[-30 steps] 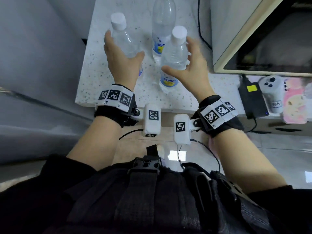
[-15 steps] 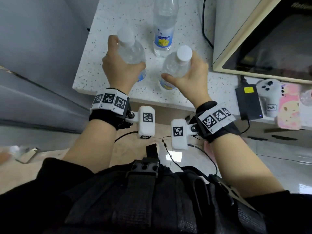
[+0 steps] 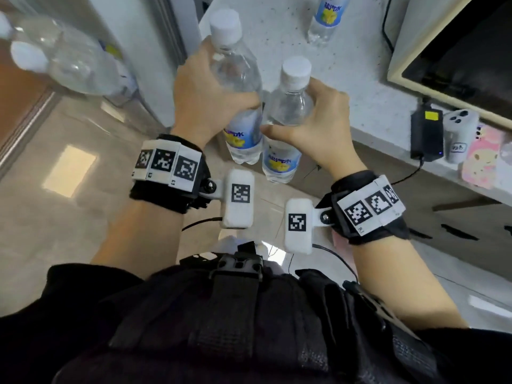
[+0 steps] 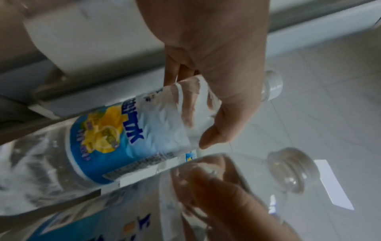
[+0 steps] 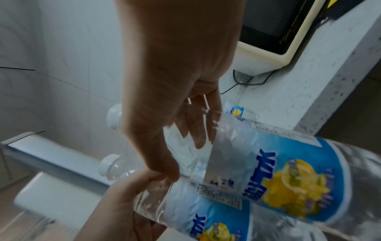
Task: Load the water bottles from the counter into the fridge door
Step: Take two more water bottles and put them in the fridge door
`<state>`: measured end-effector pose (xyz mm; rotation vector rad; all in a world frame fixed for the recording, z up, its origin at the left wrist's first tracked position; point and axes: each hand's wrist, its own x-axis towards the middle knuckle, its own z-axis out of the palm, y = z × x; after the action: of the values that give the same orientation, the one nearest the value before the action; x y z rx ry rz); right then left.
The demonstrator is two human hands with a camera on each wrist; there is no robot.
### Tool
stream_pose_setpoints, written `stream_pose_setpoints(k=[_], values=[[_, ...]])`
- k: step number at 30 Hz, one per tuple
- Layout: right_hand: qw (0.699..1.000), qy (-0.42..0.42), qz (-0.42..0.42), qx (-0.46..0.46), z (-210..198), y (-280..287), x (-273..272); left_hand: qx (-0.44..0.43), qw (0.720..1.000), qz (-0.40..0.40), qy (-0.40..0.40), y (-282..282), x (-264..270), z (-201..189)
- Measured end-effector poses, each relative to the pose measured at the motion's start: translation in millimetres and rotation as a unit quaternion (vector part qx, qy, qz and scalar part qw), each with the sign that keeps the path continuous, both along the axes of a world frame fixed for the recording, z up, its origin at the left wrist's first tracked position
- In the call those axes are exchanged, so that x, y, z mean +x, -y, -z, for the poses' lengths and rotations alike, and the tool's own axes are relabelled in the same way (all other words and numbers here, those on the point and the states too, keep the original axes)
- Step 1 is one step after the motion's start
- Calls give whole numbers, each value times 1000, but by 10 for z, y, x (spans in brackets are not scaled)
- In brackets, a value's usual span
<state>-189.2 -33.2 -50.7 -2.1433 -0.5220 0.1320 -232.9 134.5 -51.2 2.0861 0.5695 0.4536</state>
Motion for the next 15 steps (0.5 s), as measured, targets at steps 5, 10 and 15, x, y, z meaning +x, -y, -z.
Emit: stream_pose_setpoints(k=[5,10,15], values=[[996,-25,-71,-37,-66,-553,-563,-6,999,-33,1,-484,-710,-11],[992,-20,-116,-50,-75,-1421,-1113,6,996,-89,2,-1307,-1409,34],[990,-40,-132,-19,-124,-2418,-1633,8,992,-124,11,-2217,-2072,11]])
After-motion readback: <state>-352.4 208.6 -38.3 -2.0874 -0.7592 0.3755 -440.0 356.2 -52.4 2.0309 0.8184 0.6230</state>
